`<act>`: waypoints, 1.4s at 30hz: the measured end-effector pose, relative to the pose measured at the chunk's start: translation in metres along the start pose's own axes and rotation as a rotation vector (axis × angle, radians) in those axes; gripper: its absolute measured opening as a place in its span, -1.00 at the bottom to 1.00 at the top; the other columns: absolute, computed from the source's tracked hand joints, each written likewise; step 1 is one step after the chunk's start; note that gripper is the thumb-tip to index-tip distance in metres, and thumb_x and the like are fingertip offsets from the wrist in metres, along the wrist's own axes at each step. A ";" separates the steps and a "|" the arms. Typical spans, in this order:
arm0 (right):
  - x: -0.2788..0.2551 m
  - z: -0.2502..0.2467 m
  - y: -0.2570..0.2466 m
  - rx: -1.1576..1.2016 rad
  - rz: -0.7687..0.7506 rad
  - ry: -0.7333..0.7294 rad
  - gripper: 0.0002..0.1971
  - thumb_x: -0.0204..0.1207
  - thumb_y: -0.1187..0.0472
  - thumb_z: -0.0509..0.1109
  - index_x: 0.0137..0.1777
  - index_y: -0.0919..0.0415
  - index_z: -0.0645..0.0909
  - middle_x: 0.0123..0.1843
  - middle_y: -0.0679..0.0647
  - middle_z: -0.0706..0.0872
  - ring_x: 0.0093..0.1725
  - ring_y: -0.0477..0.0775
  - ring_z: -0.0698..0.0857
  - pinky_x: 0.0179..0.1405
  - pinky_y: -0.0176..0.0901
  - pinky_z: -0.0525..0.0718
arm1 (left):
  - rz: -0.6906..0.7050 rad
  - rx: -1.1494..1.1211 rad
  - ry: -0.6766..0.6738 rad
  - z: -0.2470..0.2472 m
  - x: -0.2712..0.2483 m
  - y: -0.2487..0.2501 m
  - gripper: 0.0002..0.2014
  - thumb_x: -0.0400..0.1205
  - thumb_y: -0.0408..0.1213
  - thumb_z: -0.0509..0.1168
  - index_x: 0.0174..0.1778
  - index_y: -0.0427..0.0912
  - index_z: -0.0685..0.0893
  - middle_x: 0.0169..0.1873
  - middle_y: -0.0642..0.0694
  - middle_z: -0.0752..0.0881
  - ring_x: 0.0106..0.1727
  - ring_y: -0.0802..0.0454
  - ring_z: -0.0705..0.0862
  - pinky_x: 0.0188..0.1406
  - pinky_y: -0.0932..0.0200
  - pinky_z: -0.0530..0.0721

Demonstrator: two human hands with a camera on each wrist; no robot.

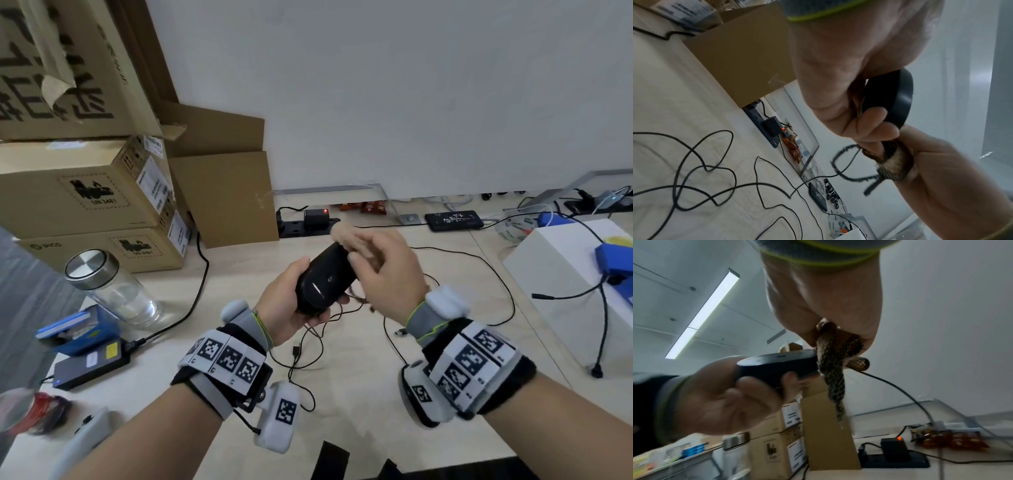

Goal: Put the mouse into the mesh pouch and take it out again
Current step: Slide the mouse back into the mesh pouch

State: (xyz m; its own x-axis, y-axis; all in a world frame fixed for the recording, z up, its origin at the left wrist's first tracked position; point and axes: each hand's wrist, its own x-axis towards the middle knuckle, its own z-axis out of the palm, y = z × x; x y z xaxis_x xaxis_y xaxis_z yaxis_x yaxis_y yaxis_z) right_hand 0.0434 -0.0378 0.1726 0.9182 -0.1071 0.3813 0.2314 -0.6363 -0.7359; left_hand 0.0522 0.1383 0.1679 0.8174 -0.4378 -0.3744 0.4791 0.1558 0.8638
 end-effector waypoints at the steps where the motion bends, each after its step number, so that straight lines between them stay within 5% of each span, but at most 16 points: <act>1: -0.006 0.005 -0.005 -0.002 -0.016 -0.045 -0.58 0.49 0.11 0.28 0.36 0.01 0.63 0.17 0.04 0.66 0.14 -0.22 0.52 0.21 -0.44 0.47 | 0.008 -0.005 0.012 0.001 0.001 0.000 -0.45 0.76 0.01 -0.12 0.11 -0.35 0.65 -0.27 -0.41 0.73 -0.55 -0.12 0.51 -0.65 0.21 0.32; 4: -0.030 0.018 -0.022 0.051 -0.159 -0.119 -0.62 0.56 0.15 0.25 0.34 0.18 0.64 0.12 0.11 0.62 0.13 -0.08 0.55 0.18 -0.17 0.55 | 0.040 -0.023 0.122 -0.002 0.008 -0.004 -0.53 0.74 -0.02 -0.01 -0.06 -0.35 0.63 -0.42 -0.28 0.67 -0.52 -0.11 0.55 -0.59 0.23 0.37; 7: -0.039 0.021 -0.026 0.082 -0.316 -0.184 -0.69 0.53 0.24 0.37 0.26 0.17 0.71 0.02 0.11 0.59 0.01 -0.01 0.61 0.04 -0.31 0.58 | 0.071 -0.001 0.113 -0.003 0.008 -0.005 -0.63 0.68 -0.10 0.09 -0.12 -0.28 0.70 -0.36 -0.25 0.60 -0.36 -0.12 0.55 -0.46 0.17 0.39; 9: -0.026 0.019 -0.015 0.062 -0.239 -0.084 -0.72 0.49 0.24 0.42 0.19 0.10 0.74 0.03 0.07 0.57 0.01 -0.18 0.59 0.05 -0.46 0.53 | 0.051 -0.017 0.090 -0.003 0.002 -0.002 -0.57 0.72 -0.09 0.00 -0.17 -0.23 0.71 -0.37 -0.28 0.64 -0.52 -0.09 0.53 -0.58 0.23 0.31; 11: -0.009 0.014 -0.005 0.051 -0.090 0.018 -0.72 0.48 0.19 0.37 0.17 0.07 0.73 0.06 0.06 0.60 0.00 -0.35 0.54 0.08 -0.60 0.44 | 0.019 -0.015 0.041 -0.005 -0.001 0.001 -0.49 0.76 -0.02 -0.09 -0.02 -0.26 0.69 -0.31 -0.38 0.70 -0.56 -0.11 0.51 -0.64 0.22 0.29; 14: -0.007 0.019 -0.007 0.008 -0.013 0.054 -0.74 0.53 0.14 0.30 0.16 0.07 0.70 0.07 0.05 0.65 0.01 -0.37 0.50 0.07 -0.53 0.47 | 0.023 -0.023 0.061 -0.005 0.001 0.000 -0.49 0.76 -0.01 -0.09 0.03 -0.29 0.67 -0.30 -0.39 0.71 -0.57 -0.13 0.51 -0.63 0.21 0.30; 17: -0.031 0.030 -0.026 0.020 -0.202 0.003 -0.80 0.58 0.20 0.38 0.15 0.18 0.73 0.07 0.10 0.57 -0.02 -0.25 0.52 -0.02 -0.59 0.45 | 0.068 -0.103 0.142 -0.002 0.005 0.000 -0.58 0.73 -0.06 0.02 -0.11 -0.25 0.68 -0.33 -0.27 0.71 -0.44 -0.13 0.64 -0.49 0.17 0.50; 20: -0.052 0.037 -0.032 0.078 -0.351 -0.129 -0.80 0.56 0.21 0.41 0.14 0.22 0.73 0.03 0.13 0.56 -0.11 -0.05 0.58 -0.13 -0.43 0.55 | 0.083 -0.214 0.155 -0.007 0.008 -0.002 -0.50 0.76 -0.21 0.01 -0.34 -0.23 0.76 -0.44 -0.17 0.74 -0.39 -0.06 0.73 -0.45 0.20 0.70; 23: -0.044 0.029 -0.015 0.057 -0.402 -0.198 -0.80 0.50 0.23 0.47 0.12 0.16 0.73 0.01 0.09 0.58 -0.13 -0.03 0.60 -0.16 -0.30 0.62 | 0.070 -0.138 0.160 -0.011 0.007 -0.007 -0.50 0.76 -0.08 -0.01 -0.10 -0.33 0.75 -0.34 -0.25 0.71 -0.37 -0.10 0.67 -0.44 0.16 0.62; 27: -0.016 0.015 0.004 0.015 -0.127 -0.065 -0.81 0.44 0.24 0.46 0.02 0.02 0.72 -0.10 -0.02 0.64 -0.14 -0.09 0.61 -0.11 -0.14 0.60 | 0.021 -0.066 0.123 -0.012 0.003 -0.008 -0.48 0.75 0.00 -0.07 0.04 -0.38 0.63 -0.29 -0.40 0.67 -0.58 -0.13 0.49 -0.69 0.25 0.33; 32: 0.010 0.007 0.013 0.177 0.227 0.066 -0.83 0.39 0.01 0.35 -0.03 -0.11 0.68 -0.14 -0.02 0.77 -0.22 0.10 0.73 -0.10 0.09 0.74 | 0.018 -0.067 0.078 -0.010 0.001 -0.001 -0.45 0.76 0.01 -0.11 0.24 -0.35 0.63 -0.21 -0.44 0.73 -0.57 -0.13 0.50 -0.67 0.24 0.34; 36: -0.012 0.017 -0.010 0.117 0.032 -0.058 -0.70 0.49 0.02 0.36 0.18 0.02 0.73 0.04 0.00 0.60 -0.07 0.01 0.66 0.02 -0.05 0.67 | 0.050 -0.113 0.217 0.000 0.011 -0.003 -0.47 0.75 0.03 -0.04 0.02 -0.33 0.67 -0.31 -0.37 0.72 -0.53 -0.14 0.54 -0.61 0.22 0.39; 39: -0.040 0.028 -0.023 0.108 -0.221 -0.192 -0.69 0.52 0.04 0.35 0.19 0.10 0.73 0.08 0.02 0.56 -0.01 -0.04 0.62 -0.02 -0.16 0.64 | 0.040 -0.208 0.353 0.002 0.019 -0.007 -0.53 0.74 0.02 0.06 -0.07 -0.34 0.66 -0.25 -0.35 0.69 -0.23 -0.23 0.70 -0.26 0.02 0.66; 42: -0.035 0.025 -0.012 0.114 -0.256 -0.186 -0.72 0.48 0.02 0.44 0.15 0.08 0.70 0.14 0.01 0.54 0.05 -0.09 0.61 0.01 -0.24 0.64 | 0.030 -0.199 0.311 0.008 0.012 -0.004 -0.59 0.79 -0.12 -0.03 -0.13 -0.28 0.62 -0.41 -0.18 0.70 -0.38 -0.05 0.69 -0.40 0.15 0.65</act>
State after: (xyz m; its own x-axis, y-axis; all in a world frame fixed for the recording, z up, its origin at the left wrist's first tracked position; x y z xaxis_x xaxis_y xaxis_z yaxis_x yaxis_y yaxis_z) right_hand 0.0161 -0.0073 0.1537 0.8659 0.1933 0.4614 0.4873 -0.5341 -0.6909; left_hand 0.0575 0.1256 0.1630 0.8755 -0.1454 -0.4608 0.4813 0.3470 0.8049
